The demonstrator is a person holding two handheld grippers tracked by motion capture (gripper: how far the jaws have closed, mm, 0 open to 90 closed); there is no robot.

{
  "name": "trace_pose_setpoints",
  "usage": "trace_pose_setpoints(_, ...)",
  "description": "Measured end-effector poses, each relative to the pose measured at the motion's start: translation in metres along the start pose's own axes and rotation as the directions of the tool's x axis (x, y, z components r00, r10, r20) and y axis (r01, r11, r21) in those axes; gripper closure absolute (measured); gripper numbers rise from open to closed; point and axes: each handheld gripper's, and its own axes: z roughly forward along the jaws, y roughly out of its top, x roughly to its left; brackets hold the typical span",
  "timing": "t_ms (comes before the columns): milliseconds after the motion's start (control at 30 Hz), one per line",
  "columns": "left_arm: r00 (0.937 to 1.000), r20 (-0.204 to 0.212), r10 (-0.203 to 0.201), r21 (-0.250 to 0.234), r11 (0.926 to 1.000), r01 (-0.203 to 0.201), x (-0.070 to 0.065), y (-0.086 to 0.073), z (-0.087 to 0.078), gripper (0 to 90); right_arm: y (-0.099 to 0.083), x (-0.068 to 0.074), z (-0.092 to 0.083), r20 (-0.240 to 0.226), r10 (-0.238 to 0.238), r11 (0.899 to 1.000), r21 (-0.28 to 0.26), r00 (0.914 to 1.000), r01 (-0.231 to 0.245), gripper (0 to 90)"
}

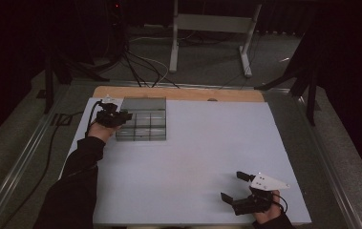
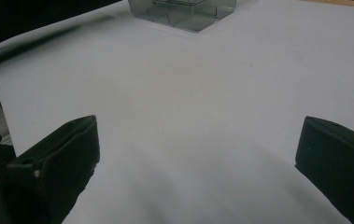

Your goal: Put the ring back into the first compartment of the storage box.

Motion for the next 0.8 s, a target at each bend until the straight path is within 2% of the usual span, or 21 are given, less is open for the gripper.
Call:
trace_pose_setpoints(400, 0.9999, -0.014, -0.004, 0.033, 0.9995, 0.005, 0.001, -0.004, 0.008, 71.4, 0.0, 0.0, 0.0, -0.002, 0.0, 1.0, 0.001, 1.0, 0.0, 0.0)
trace_pose_setpoints(600, 0.9991, -0.041, -0.011, 0.058, 0.9982, 0.013, 0.0, -0.003, 0.011, 71.1, -0.001, 0.0, 0.0, 0.0, -0.001, 1.0, 0.004, 1.0, 0.001, 0.0)
trace_pose_setpoints(800, 0.9988, -0.048, -0.009, 0.055, 0.9984, 0.012, 0.0, -0.002, 0.014, 71.1, -0.001, 0.0, 0.0, -0.003, -0.001, 1.0, 0.005, 1.0, 0.001, 0.0)
